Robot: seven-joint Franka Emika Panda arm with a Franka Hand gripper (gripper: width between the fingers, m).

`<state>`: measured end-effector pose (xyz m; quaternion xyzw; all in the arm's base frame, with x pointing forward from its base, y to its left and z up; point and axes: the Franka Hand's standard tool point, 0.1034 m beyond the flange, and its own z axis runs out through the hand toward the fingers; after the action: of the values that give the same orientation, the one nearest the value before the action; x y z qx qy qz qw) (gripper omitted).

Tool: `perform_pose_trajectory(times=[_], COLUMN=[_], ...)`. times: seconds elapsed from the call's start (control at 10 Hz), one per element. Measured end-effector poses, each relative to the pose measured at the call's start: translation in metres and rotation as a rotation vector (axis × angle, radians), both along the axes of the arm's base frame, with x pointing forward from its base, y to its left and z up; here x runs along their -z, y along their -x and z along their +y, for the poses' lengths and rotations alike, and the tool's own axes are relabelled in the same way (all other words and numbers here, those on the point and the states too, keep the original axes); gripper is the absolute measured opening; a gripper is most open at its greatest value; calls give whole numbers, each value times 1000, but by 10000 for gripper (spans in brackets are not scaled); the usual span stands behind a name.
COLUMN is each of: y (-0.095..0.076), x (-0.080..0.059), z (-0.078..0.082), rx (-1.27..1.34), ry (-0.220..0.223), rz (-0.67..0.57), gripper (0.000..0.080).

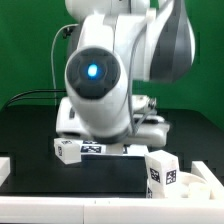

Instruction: Assemble stool

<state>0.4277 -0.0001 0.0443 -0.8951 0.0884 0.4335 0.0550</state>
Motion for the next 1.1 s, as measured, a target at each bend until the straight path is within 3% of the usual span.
perform_pose_trajectory(times=[0.1,0.2,0.3,0.5,0.6,0.7,0.8,0.9,1.0,1.1], y=[-10,-17,-18,-16,-28,-47,-64,-95,-106,-97], x=[-22,-36,-32,-35,-37,-55,-68,-82,-88,-78], z=[5,8,8,8,13,37,50,58,63,60], rx=[-22,-45,-47,-43,-32,-62,-78,-81,-86,-76], ry=[-12,-12,1,14,45,40,25,31,42,62], rz=[-38,-106,-214,-297,-372,-472,-536,-663,-750,-805], gripper=[333,333,333,333,333,333,334,334,334,334])
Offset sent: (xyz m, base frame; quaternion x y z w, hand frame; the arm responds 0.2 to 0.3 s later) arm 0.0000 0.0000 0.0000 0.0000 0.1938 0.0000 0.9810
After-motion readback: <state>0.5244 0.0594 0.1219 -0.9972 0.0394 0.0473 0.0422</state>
